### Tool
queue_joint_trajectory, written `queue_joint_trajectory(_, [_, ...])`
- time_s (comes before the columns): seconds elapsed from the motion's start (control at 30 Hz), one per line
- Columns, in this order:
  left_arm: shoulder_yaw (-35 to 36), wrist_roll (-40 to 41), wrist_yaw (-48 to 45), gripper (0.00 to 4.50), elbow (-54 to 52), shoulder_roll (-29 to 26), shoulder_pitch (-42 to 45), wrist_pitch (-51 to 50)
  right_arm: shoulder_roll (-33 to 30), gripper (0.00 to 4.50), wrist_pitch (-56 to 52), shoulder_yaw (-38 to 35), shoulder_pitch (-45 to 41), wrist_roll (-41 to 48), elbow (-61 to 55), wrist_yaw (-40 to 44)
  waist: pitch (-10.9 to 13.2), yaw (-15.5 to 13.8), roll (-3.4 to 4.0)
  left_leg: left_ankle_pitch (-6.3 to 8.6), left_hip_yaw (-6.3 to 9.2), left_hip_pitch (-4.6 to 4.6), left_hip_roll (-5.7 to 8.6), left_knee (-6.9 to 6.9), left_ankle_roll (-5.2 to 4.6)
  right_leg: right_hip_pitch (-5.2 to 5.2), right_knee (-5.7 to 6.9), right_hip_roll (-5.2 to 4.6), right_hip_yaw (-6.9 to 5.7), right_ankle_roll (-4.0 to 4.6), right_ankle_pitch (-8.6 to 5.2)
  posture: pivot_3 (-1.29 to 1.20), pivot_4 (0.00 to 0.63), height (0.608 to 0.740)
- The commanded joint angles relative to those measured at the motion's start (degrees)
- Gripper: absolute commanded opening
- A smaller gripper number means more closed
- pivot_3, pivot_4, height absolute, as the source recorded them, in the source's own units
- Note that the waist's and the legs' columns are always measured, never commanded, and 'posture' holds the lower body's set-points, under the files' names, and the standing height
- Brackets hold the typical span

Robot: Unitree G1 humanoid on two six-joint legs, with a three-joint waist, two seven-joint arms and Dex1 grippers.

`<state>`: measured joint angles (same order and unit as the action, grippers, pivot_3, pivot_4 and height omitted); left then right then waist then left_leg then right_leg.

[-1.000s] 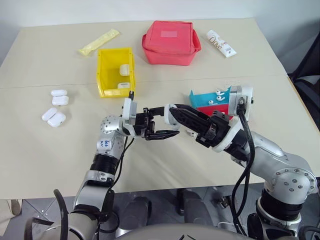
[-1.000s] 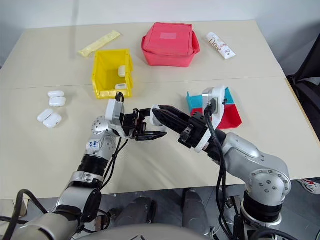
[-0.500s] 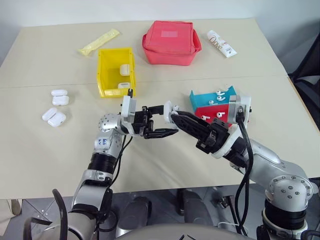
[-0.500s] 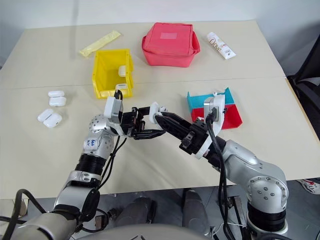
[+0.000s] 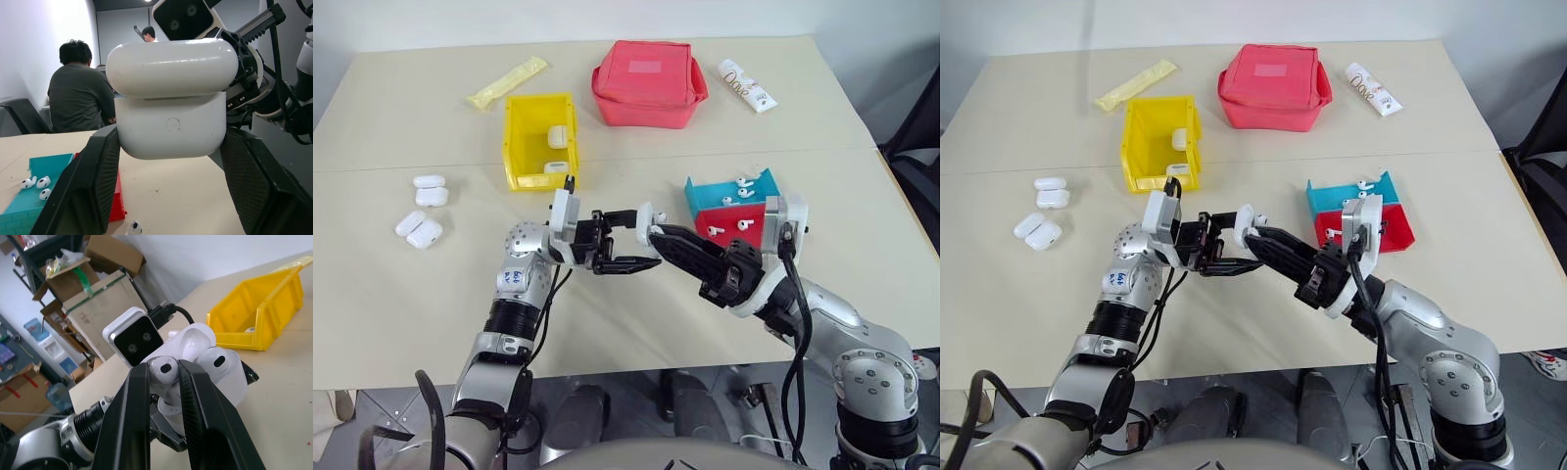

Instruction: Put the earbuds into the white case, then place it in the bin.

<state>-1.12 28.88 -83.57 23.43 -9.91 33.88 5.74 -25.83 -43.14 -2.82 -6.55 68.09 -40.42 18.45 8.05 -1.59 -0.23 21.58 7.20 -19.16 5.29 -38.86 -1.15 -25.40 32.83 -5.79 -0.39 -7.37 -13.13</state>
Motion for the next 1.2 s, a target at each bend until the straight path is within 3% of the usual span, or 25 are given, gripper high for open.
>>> queue_joint_trajectory(0.03, [1.46, 2.14, -0.08, 2.72, -2.29, 0.54, 2.28, 1.28, -1.77, 0.47, -0.57, 0.77, 0.88, -2.86, 1.55, 0.26, 0.00, -0.03, 0.00, 0.00, 0.01, 0.00, 0.00, 0.00, 0.00, 0.00, 0.00, 0.00, -0.01, 0.00, 0.00, 0.00, 0.150, 0.740])
queue_joint_trajectory(0.5, [1.84, 2.26, -0.39, 2.72, 0.86, 3.11, 1.97, 4.73, -0.28, 0.47, -1.85, 1.10, 1.11, 1.15, 3.52, -3.89, 0.00, -0.05, -0.01, 0.00, 0.00, 0.00, 0.00, 0.00, 0.00, 0.01, -0.02, -0.01, 0.00, 0.00, 0.00, 0.00, 0.150, 0.740])
queue_joint_trajectory(1.17, [1.82, 1.51, -0.55, 2.72, 2.61, 3.85, 2.28, 6.35, -4.12, 0.47, -2.01, 0.54, 0.70, 2.37, 2.14, -4.93, 0.00, -0.09, -0.01, 0.00, 0.01, -0.01, -0.01, 0.00, -0.01, 0.03, -0.06, -0.01, -0.01, -0.01, 0.01, 0.00, 0.150, 0.740])
queue_joint_trajectory(1.2, [1.82, 1.45, -0.58, 2.72, 2.60, 3.88, 2.27, 6.35, -4.18, 0.82, -1.94, 0.56, 0.62, 2.35, 2.07, -4.83, 0.00, -0.08, -0.01, 0.00, 0.01, -0.01, -0.01, 0.00, -0.01, 0.03, -0.06, -0.01, -0.01, -0.01, 0.01, 0.00, 0.150, 0.740])
